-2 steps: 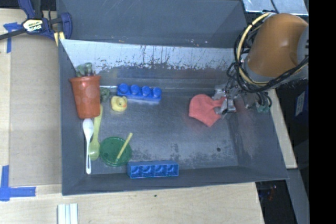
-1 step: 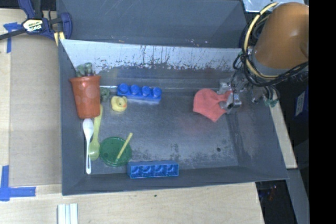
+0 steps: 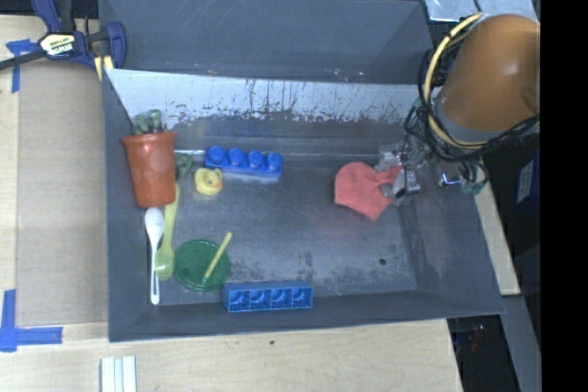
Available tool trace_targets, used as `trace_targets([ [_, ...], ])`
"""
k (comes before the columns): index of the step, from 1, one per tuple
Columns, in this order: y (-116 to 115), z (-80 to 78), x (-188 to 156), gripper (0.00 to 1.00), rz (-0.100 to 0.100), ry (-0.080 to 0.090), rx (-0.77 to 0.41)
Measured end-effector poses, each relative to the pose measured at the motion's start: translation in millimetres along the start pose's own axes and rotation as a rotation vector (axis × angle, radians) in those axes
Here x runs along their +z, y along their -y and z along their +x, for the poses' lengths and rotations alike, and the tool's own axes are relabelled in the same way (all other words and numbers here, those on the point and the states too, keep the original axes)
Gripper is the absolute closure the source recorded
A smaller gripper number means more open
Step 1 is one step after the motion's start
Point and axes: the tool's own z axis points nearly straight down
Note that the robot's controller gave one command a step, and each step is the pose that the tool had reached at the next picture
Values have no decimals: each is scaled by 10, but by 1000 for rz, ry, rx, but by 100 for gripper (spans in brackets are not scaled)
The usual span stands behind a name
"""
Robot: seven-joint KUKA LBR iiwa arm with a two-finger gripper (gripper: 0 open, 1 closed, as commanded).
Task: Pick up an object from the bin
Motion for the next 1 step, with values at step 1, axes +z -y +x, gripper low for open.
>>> trace_targets([
  [1, 40, 4, -439, 100, -4, -13, -8],
])
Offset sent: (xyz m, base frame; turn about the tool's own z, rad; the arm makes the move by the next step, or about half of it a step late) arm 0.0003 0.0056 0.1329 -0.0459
